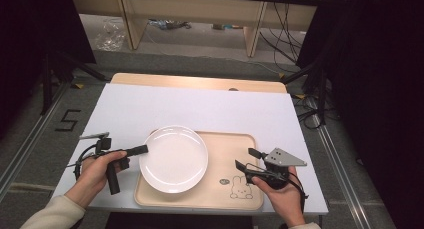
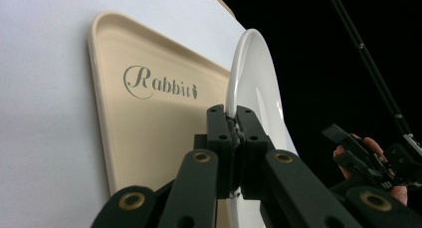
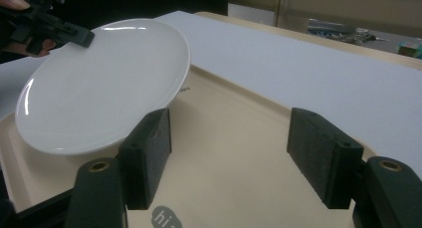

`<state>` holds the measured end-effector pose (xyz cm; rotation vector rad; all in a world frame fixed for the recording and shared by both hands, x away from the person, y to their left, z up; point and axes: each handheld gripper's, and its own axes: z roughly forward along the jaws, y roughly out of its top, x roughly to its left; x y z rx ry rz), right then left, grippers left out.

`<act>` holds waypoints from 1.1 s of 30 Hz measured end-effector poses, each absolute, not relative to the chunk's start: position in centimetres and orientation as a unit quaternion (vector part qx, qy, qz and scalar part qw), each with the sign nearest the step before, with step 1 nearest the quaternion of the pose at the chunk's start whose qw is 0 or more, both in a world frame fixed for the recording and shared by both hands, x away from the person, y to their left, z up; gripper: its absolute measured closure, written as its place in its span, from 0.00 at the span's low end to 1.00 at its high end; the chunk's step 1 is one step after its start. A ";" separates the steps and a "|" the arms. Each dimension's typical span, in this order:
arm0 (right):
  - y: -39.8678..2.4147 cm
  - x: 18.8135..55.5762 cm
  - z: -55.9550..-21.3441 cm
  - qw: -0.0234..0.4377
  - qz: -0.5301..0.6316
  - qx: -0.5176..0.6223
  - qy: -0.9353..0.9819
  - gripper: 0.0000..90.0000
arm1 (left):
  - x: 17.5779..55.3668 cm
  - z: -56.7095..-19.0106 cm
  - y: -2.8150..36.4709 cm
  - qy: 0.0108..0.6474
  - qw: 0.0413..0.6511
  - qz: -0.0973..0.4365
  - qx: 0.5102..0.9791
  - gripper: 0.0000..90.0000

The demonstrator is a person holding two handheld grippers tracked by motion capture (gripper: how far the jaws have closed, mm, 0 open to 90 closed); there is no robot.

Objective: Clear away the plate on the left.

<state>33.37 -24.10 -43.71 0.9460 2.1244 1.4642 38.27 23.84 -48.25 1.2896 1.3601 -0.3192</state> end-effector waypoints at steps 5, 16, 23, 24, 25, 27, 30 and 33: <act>-24.1 33.4 -43.7 0.196 0.522 0.339 0.758 0.39 | 38.4 -48.4 23.4 0.590 0.573 -0.139 0.552 0.96; -24.2 33.5 -43.7 0.207 0.522 0.333 0.757 0.39 | 38.6 -48.9 22.4 0.598 0.557 -0.147 0.557 0.95; -24.2 33.5 -43.7 0.207 0.522 0.333 0.757 0.39 | 38.6 -49.1 22.1 0.602 0.553 -0.149 0.556 0.95; -24.2 33.5 -43.7 0.205 0.524 0.333 0.757 0.39 | 38.6 -49.1 22.1 0.603 0.553 -0.147 0.555 0.94; -24.1 33.4 -43.7 0.199 0.526 0.335 0.756 0.39 | 38.7 -49.1 22.1 0.603 0.554 -0.149 0.554 0.94; -24.2 33.4 -43.7 0.208 0.520 0.334 0.758 0.39 | 38.6 -49.2 22.0 0.608 0.551 -0.149 0.552 0.94; -24.2 33.5 -43.7 0.205 0.521 0.332 0.759 0.39 | 38.7 -49.2 22.1 0.609 0.548 -0.152 0.553 0.93; -24.2 33.5 -43.7 0.204 0.523 0.332 0.758 0.39 | 38.7 -49.1 22.2 0.610 0.540 -0.138 0.563 0.91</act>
